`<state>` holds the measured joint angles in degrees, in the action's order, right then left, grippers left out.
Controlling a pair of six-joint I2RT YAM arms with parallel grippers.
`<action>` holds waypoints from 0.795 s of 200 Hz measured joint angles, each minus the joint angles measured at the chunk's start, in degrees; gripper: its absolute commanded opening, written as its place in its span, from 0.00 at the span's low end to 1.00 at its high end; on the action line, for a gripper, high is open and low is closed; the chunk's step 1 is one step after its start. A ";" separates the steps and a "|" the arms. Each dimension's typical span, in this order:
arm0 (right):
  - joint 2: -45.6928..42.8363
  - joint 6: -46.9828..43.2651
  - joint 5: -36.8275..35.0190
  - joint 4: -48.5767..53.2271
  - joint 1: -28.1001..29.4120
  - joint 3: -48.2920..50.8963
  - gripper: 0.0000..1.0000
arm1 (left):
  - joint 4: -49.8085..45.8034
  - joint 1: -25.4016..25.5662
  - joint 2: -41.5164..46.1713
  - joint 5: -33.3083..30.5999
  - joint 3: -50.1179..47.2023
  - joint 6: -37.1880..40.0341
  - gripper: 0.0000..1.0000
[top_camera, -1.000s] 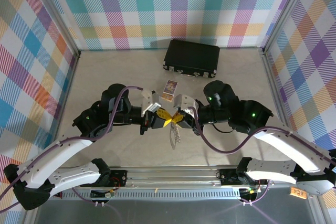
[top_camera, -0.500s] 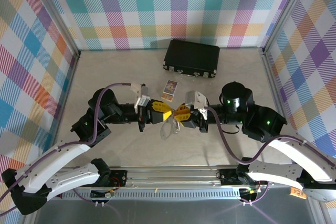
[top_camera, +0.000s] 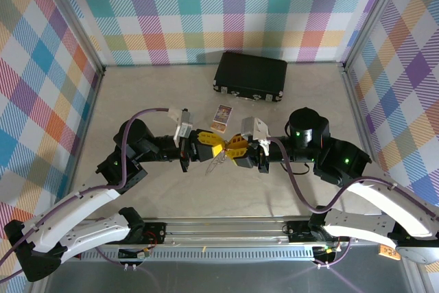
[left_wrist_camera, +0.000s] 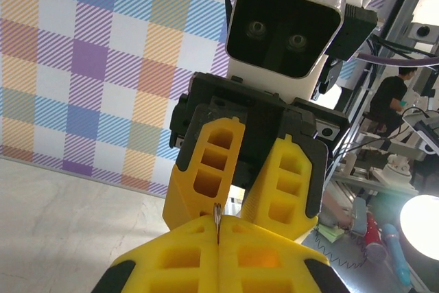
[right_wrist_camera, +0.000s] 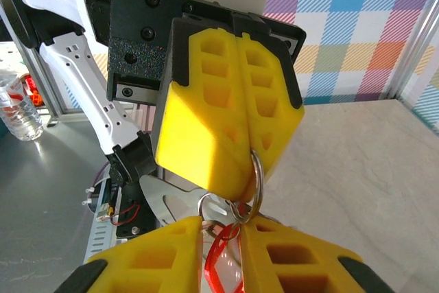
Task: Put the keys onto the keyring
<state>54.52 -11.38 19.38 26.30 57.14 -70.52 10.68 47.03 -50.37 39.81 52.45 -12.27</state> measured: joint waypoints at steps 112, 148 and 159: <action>0.00 1.79 1.05 -3.13 0.04 1.49 0.19 | -0.52 0.00 0.96 0.22 -0.61 0.57 0.00; 0.00 1.84 1.03 -3.08 0.04 1.66 0.12 | -1.60 0.00 0.96 0.87 -0.61 1.57 0.00; -0.07 1.81 0.92 -3.13 0.04 1.86 0.06 | -1.77 0.00 0.96 1.14 -0.61 1.64 0.00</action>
<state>54.46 -9.56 20.29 23.18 57.19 -68.66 8.91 47.03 -49.41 40.95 51.83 -10.63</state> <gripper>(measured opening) 0.110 0.063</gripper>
